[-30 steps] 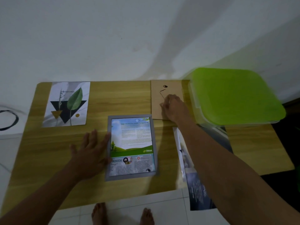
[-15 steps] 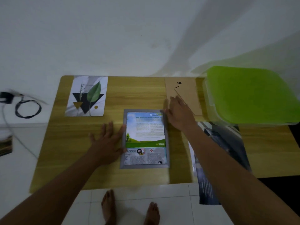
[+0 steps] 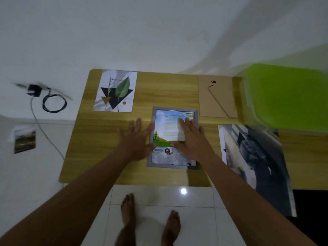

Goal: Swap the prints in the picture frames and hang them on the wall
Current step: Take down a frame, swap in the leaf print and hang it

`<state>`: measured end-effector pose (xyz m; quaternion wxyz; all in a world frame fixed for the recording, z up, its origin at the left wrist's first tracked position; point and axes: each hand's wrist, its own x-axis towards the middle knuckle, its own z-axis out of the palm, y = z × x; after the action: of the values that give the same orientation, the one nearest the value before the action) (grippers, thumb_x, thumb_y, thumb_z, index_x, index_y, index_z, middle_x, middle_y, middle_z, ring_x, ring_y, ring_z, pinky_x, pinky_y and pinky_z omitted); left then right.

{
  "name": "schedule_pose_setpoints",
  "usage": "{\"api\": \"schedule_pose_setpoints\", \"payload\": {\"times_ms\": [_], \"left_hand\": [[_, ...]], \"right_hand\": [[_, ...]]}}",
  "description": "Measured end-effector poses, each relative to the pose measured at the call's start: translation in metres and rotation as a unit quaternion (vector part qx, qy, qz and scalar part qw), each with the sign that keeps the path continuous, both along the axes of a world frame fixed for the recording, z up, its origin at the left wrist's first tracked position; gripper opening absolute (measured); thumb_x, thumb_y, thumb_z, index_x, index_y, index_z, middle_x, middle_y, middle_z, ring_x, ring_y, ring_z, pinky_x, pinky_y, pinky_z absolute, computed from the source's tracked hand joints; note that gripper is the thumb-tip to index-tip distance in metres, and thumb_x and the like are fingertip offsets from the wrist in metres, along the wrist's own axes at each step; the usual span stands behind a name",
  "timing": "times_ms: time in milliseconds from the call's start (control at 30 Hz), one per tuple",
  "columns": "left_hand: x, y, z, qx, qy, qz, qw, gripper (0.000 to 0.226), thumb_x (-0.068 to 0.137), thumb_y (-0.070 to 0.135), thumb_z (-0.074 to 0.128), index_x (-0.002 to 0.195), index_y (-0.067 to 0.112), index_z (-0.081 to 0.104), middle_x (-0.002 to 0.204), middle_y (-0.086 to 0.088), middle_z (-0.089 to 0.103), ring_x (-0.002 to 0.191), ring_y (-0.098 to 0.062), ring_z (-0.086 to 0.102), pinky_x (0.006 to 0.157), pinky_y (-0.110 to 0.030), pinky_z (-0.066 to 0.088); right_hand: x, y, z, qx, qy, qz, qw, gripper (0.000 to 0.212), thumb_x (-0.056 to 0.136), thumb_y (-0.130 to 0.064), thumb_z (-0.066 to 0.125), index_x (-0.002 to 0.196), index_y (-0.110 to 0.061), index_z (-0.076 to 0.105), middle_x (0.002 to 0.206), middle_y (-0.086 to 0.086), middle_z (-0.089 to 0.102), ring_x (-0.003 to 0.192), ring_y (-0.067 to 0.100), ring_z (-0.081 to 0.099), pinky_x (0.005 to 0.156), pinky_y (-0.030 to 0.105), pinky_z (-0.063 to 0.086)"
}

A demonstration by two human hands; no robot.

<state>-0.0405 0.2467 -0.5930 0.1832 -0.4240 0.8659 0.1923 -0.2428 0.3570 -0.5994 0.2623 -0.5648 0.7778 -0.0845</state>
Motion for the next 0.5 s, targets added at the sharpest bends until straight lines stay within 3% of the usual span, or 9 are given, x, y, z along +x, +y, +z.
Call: {"api": "schedule_pose_setpoints", "payload": {"times_ms": [233, 500], "left_hand": [[-0.013, 0.015, -0.004, -0.051, 0.044, 0.019, 0.998, 0.095, 0.085, 0.068, 0.051, 0.155, 0.027, 0.002, 0.163, -0.014, -0.003, 0.149, -0.038, -0.004, 0.111, -0.069, 0.012], [-0.021, 0.017, -0.002, -0.043, 0.092, 0.035, 0.994, 0.079, 0.092, 0.048, 0.056, 0.154, 0.021, 0.016, 0.162, -0.016, 0.006, 0.149, -0.037, 0.001, 0.113, -0.063, 0.014]], "right_hand": [[0.009, 0.005, -0.003, -0.06, -0.04, -0.034, 0.997, 0.078, 0.097, -0.039, 0.058, 0.157, -0.021, 0.012, 0.164, 0.004, 0.017, 0.152, 0.025, 0.007, 0.117, 0.058, 0.003], [0.01, 0.005, 0.0, -0.087, -0.077, -0.074, 0.99, 0.058, 0.102, -0.036, 0.049, 0.153, -0.022, 0.027, 0.159, 0.005, 0.032, 0.151, 0.022, 0.014, 0.118, 0.058, 0.0]]}}
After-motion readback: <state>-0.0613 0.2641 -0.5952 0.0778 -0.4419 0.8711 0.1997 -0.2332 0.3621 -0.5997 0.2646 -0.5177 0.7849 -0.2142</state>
